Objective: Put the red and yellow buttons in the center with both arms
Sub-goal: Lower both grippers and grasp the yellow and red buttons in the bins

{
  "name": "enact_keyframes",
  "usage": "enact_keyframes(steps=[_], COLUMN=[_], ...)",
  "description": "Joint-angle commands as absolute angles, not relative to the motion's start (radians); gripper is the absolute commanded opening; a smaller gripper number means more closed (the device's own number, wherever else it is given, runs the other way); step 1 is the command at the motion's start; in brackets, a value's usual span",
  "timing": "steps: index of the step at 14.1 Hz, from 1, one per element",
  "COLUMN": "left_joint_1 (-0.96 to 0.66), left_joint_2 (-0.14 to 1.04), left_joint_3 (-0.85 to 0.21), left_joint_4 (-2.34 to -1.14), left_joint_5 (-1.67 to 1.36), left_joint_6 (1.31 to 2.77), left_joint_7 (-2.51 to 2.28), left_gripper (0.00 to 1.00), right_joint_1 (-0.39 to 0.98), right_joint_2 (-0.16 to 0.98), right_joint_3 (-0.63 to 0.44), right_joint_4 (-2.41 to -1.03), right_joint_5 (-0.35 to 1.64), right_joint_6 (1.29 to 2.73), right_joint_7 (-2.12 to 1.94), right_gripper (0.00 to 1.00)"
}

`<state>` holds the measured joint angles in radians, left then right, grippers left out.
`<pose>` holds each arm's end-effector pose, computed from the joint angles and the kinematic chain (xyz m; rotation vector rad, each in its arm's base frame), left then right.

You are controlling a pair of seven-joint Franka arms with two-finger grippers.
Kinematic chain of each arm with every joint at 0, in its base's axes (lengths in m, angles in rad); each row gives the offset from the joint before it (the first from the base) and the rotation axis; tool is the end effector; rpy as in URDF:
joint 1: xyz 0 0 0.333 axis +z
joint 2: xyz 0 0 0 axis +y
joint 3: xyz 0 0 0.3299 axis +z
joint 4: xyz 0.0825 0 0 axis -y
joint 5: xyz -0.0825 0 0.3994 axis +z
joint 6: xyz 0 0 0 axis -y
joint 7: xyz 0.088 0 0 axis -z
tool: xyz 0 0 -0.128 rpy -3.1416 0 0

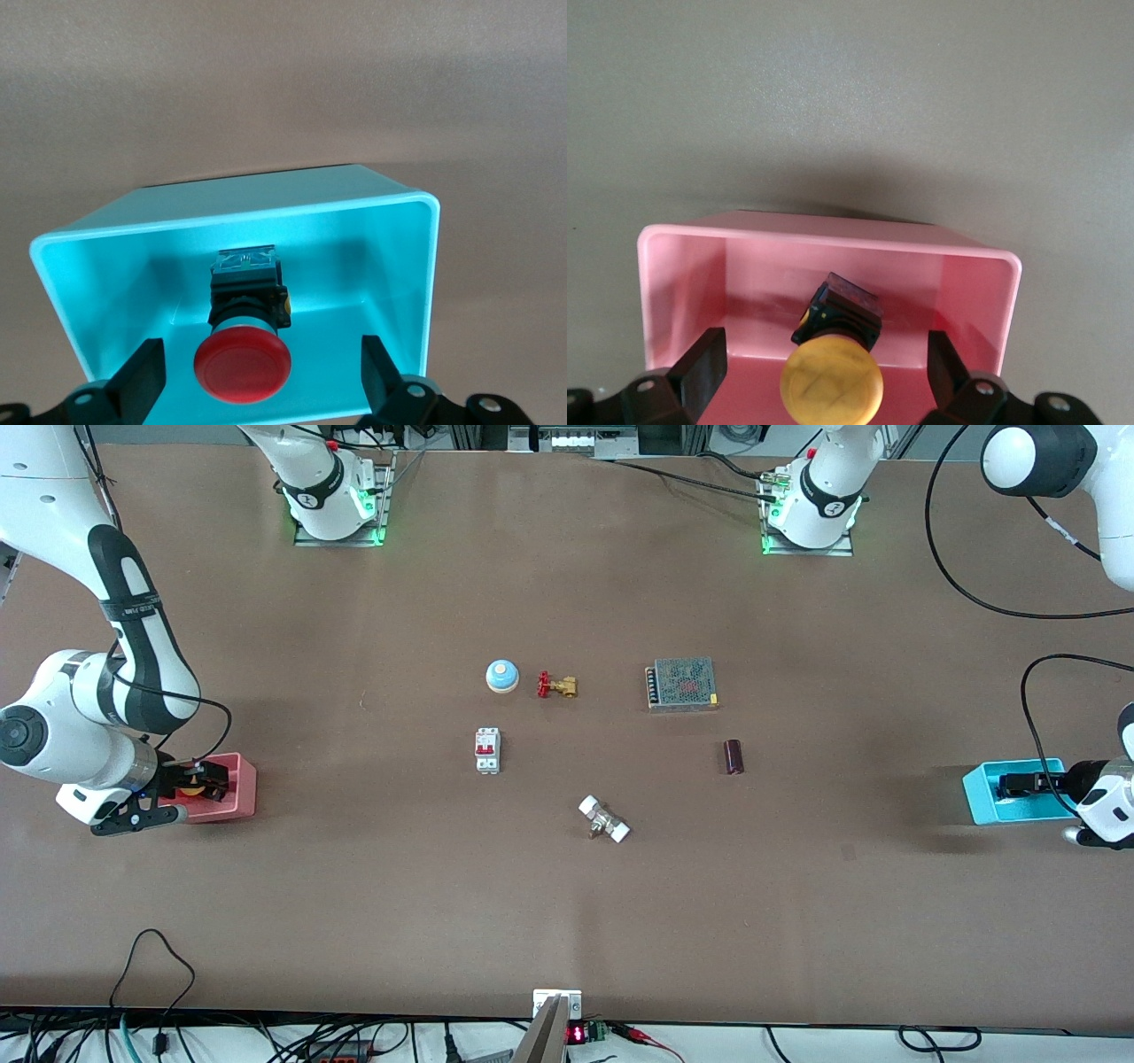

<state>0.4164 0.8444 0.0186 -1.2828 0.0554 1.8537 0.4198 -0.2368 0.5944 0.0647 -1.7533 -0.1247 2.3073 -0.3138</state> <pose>0.6649 0.3119 0.2028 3.0586 -0.0182 -0.4246 0.6675 -0.1236 0.2083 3.0789 0.3352 -0.0775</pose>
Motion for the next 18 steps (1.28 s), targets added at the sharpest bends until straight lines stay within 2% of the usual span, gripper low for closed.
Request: enact_keyframes(steps=[1, 2, 4, 7, 10, 12, 14, 18], left_joint_1=[0.417, 0.417, 0.419, 0.417, 0.413, 0.416, 0.419, 0.385], left_joint_2=[0.842, 0.842, 0.845, 0.845, 0.842, 0.835, 0.825, 0.706], left_joint_3=[0.017, 0.017, 0.017, 0.017, 0.015, 0.015, 0.014, -0.005], left_joint_4=[-1.287, -1.287, -1.289, -1.289, -1.287, -1.287, -1.278, -1.258], left_joint_5=[0.071, 0.071, 0.071, 0.071, 0.071, 0.069, 0.068, 0.064], left_joint_6=[1.845, 1.844, 1.842, 1.841, 1.839, 1.839, 1.833, 1.649], left_joint_7=[0.44, 0.439, 0.437, 0.437, 0.437, 0.437, 0.434, 0.422], left_gripper=[0.79, 0.7, 0.58, 0.36, 0.3, 0.29, 0.28, 0.24], right_joint_1=[-0.25, -0.25, -0.25, -0.252, -0.253, -0.253, -0.253, -0.252], right_joint_2=[0.572, 0.572, 0.572, 0.574, 0.575, 0.575, 0.575, 0.565], right_joint_3=[0.074, 0.074, 0.074, 0.074, 0.074, 0.074, 0.074, 0.074], right_joint_4=[-1.792, -1.793, -1.799, -1.799, -1.798, -1.795, -1.792, -1.77], right_joint_5=[-0.143, -0.143, -0.143, -0.144, -0.144, -0.144, -0.144, -0.141], right_joint_6=[2.322, 2.322, 2.322, 2.322, 2.322, 2.321, 2.321, 2.316], right_joint_7=[-0.324, -0.324, -0.324, -0.356, -0.365, -0.365, -0.371, -0.394], right_gripper=[1.0, 1.0, 0.97, 0.8, 0.54, 0.41, 0.37, 0.32])
